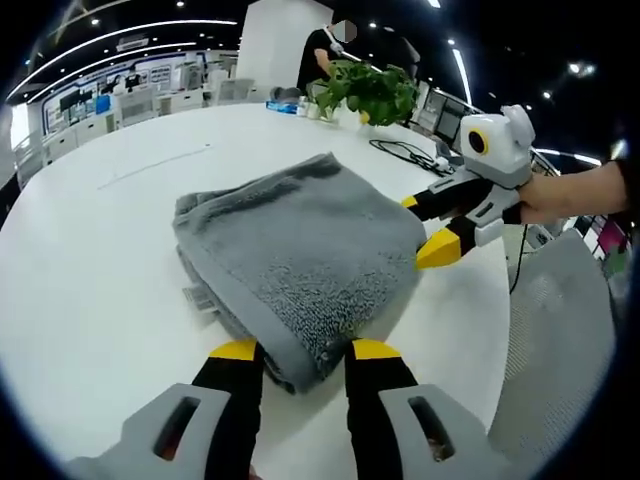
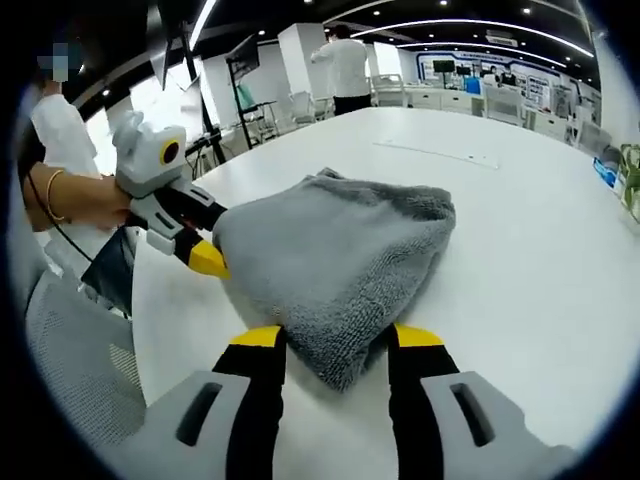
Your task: Fold the towel on the table until its edges align and the towel forms a compact rectangular stack.
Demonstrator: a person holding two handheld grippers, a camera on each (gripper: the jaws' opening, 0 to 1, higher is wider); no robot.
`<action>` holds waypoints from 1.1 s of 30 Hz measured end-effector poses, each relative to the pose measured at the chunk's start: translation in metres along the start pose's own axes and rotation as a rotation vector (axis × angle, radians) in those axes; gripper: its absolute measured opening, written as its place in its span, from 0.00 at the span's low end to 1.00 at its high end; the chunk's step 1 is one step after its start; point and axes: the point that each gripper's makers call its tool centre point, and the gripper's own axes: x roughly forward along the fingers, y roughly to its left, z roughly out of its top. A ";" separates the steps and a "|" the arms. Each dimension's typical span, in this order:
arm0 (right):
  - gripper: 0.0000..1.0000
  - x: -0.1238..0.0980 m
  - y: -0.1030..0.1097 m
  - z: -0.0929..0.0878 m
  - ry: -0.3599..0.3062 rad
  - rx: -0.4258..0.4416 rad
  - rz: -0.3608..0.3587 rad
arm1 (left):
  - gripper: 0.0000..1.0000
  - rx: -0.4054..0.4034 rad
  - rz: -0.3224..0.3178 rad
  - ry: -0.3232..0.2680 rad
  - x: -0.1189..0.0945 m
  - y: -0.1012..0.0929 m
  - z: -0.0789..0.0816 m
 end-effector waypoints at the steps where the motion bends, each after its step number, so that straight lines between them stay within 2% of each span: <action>1: 0.40 0.001 -0.002 0.001 -0.001 0.003 -0.005 | 0.32 0.005 0.002 0.001 0.002 0.002 0.002; 9: 0.39 0.002 -0.011 0.005 -0.018 0.034 -0.031 | 0.33 0.000 0.015 0.000 0.002 0.006 0.009; 13: 0.38 -0.008 -0.010 0.004 -0.039 0.060 -0.034 | 0.33 -0.020 0.019 -0.021 -0.006 0.003 0.009; 17: 0.38 -0.023 -0.008 0.010 -0.086 0.090 -0.053 | 0.38 -0.036 0.030 -0.042 -0.019 -0.001 0.009; 21: 0.43 -0.041 0.001 0.013 -0.123 0.111 -0.068 | 0.42 -0.068 0.059 -0.105 -0.038 -0.005 0.014; 26: 0.50 -0.058 0.009 0.008 -0.136 0.108 -0.085 | 0.51 -0.099 0.095 -0.183 -0.063 -0.008 0.021; 30: 0.53 -0.065 0.011 0.003 -0.136 0.126 -0.095 | 0.54 -0.126 0.115 -0.219 -0.079 -0.009 0.021; 33: 0.56 -0.073 0.017 0.005 -0.162 0.143 -0.099 | 0.57 -0.143 0.130 -0.251 -0.092 -0.013 0.019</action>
